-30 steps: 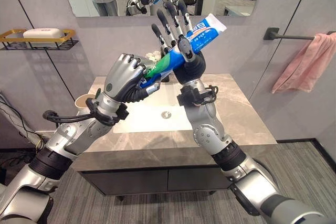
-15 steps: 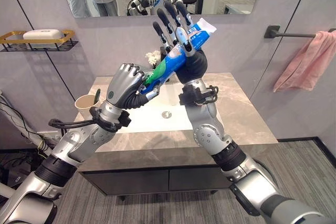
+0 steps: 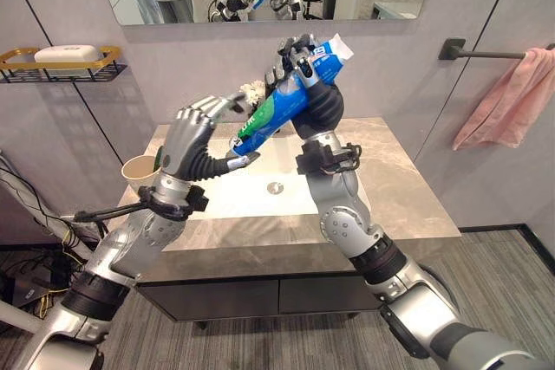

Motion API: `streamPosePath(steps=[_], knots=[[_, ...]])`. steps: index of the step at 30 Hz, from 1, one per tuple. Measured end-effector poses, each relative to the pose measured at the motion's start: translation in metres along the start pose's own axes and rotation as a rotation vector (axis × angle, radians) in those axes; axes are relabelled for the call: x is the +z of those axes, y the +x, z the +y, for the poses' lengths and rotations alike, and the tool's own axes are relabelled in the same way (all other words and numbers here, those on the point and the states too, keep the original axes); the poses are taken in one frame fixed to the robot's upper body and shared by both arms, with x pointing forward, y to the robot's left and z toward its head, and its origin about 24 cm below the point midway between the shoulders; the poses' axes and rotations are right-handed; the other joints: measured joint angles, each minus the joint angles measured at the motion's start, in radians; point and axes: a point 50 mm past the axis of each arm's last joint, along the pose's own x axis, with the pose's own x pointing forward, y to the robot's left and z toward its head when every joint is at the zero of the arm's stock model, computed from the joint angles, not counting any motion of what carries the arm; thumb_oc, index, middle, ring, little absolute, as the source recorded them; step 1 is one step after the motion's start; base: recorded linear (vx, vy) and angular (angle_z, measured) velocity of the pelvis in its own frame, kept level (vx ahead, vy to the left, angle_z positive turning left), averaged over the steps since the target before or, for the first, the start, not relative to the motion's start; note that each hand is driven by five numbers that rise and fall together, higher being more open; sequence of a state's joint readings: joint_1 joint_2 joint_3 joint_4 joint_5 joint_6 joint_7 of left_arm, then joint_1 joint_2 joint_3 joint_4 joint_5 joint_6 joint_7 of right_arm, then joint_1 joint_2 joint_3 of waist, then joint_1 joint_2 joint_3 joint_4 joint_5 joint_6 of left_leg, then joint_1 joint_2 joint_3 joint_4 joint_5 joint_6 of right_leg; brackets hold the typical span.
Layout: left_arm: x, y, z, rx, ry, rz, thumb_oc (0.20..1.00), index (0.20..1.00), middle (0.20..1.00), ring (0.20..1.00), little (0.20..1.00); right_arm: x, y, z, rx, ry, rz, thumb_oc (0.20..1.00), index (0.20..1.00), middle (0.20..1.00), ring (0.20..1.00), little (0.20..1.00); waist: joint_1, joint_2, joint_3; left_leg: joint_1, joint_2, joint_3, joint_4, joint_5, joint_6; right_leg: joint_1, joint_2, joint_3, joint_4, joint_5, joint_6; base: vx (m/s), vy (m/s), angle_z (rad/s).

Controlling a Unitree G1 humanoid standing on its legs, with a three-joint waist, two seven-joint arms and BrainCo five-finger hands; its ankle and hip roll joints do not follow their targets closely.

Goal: Put brush and paste in cup on sink, flatten towel.

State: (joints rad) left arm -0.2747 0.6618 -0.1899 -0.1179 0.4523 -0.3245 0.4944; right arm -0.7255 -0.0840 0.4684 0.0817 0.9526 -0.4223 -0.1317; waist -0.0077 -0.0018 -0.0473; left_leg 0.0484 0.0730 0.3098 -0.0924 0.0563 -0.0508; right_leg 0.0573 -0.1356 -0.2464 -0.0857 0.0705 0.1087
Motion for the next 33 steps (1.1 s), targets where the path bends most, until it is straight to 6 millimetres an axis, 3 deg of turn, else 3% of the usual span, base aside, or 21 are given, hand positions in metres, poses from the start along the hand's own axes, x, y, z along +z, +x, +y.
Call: streamPosePath(steps=[6, 13, 14, 17, 25, 29, 33], knots=[[0.002, -0.026, 0.006, 0.073, -0.093, 0.099, 1.000, 1.000, 1.000, 1.000, 1.000, 0.010, 0.002, -0.004, -0.055, -0.090, -0.063, 0.200, 0.200, 0.200, 0.200, 0.200, 0.048, -0.005, 0.008, -0.017, -0.003, -0.039, 0.000, 0.002, 0.002, 0.007, -0.002, -0.038, 0.000, -0.008, 0.003, -0.01, -0.015, 0.18], [-0.012, -0.089, 0.001, 0.053, -0.278, 0.403, 1.000, 1.000, 1.000, 1.000, 1.000, 0.020, 0.018, -0.004, -0.078, -0.156, -0.112, 0.200, 0.200, 0.200, 0.200, 0.200, 0.128, -0.027, 0.053, -0.051, -0.011, -0.114, 0.000, 0.015, 0.001, 0.016, -0.005, -0.115, 0.000, -0.024, 0.002, -0.02, -0.013, 0.32], [-0.016, -0.097, -0.001, 0.045, -0.294, 0.457, 1.000, 1.000, 1.000, 1.000, 1.000, 0.023, 0.021, -0.006, -0.086, -0.162, -0.122, 0.200, 0.200, 0.200, 0.200, 0.200, 0.154, -0.029, 0.063, -0.055, -0.012, -0.126, 0.000, 0.016, 0.001, 0.020, -0.005, -0.125, 0.000, -0.027, 0.002, -0.04, -0.019, 0.41], [-0.023, -0.111, -0.004, 0.007, -0.313, 0.532, 1.000, 1.000, 1.000, 1.000, 1.000, 0.028, 0.028, -0.012, -0.109, -0.205, -0.132, 0.200, 0.200, 0.200, 0.200, 0.200, 0.197, -0.035, 0.079, -0.069, -0.021, -0.183, 0.001, 0.021, 0.000, 0.038, -0.007, -0.184, 0.000, -0.042, 0.008, -0.01, -0.009, 0.53], [-0.028, -0.120, -0.005, -0.033, -0.396, 0.601, 1.000, 1.000, 1.000, 1.000, 1.000, 0.037, 0.052, -0.017, -0.112, -0.382, -0.137, 0.200, 0.200, 0.200, 0.200, 0.200, 0.308, -0.050, 0.102, -0.126, -0.061, -0.329, 0.001, 0.039, 0.005, 0.063, -0.023, -0.337, 0.000, -0.069, 0.026, -0.01, -0.009, 0.58], [-0.031, -0.125, -0.005, -0.092, -0.396, 0.614, 1.000, 1.000, 1.000, 1.000, 1.000, 0.040, 0.068, -0.009, -0.087, -0.511, -0.158, 0.200, 0.200, 0.200, 0.200, 0.200, 0.348, -0.068, 0.124, -0.127, -0.072, -0.334, 0.001, 0.038, 0.004, 0.067, -0.034, -0.343, 0.000, -0.076, 0.032, 0.01, 0.014, 0.09], [-0.032, -0.126, -0.006, -0.116, -0.414, 0.618, 1.000, 1.000, 1.000, 1.000, 1.000, 0.046, 0.076, -0.001, -0.051, -0.596, -0.177, 0.200, 0.200, 0.200, 0.200, 0.200, 0.355, -0.079, 0.133, -0.141, -0.083, -0.354, 0.001, 0.038, 0.005, 0.065, -0.041, -0.363, 0.000, -0.076, 0.035, 0.00, 0.022, 0.14]])
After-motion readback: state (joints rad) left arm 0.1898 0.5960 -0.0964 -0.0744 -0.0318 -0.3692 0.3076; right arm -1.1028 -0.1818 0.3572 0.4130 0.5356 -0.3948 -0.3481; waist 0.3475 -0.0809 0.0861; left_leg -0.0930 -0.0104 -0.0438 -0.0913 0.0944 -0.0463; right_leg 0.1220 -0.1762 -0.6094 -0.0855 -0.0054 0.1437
